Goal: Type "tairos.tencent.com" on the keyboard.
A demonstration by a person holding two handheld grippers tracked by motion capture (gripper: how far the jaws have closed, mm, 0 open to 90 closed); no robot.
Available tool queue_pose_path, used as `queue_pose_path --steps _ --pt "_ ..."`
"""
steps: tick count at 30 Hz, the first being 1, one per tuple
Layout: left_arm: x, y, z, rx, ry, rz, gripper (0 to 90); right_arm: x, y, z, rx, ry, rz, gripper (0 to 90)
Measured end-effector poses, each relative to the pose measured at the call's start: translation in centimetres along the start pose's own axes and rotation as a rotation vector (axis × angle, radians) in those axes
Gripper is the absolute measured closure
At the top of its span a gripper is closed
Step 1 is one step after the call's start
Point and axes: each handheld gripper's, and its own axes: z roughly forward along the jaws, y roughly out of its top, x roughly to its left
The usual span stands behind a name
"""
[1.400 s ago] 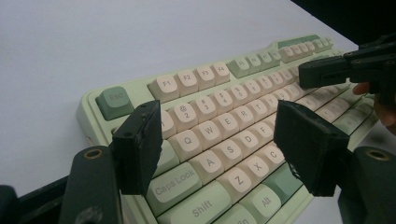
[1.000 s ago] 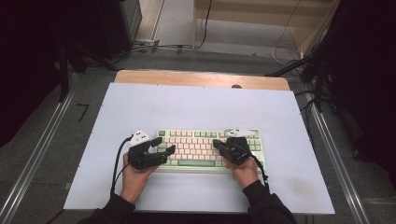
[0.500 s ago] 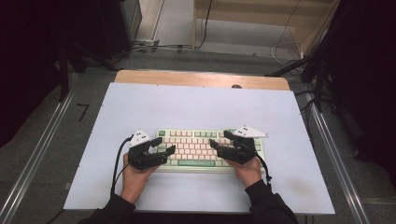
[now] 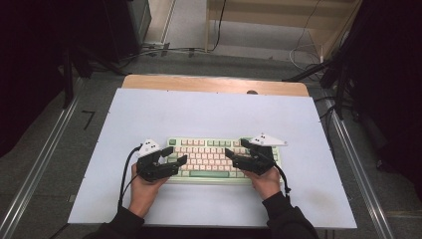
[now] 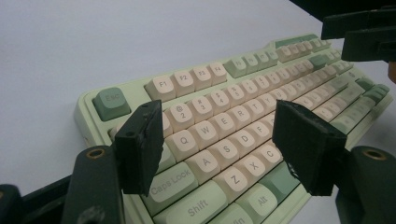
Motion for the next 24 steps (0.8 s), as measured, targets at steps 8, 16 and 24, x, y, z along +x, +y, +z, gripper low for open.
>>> queue_pose_path --steps 8,16,24 --pt "-0.9 0.1 -0.2 -0.029 -0.038 0.018 47.8 -0.1 0.0 -0.2 -0.002 -0.005 0.000 25.6" --pt "-1.2 0.1 0.1 -0.012 -0.094 0.028 81.3 -0.1 0.0 -0.2 0.007 -0.011 -0.001 25.8" --pt "-1.3 0.3 0.0 -0.011 -0.109 0.038 90.0 0.0 0.0 -0.2 0.006 -0.010 -0.005 26.1"
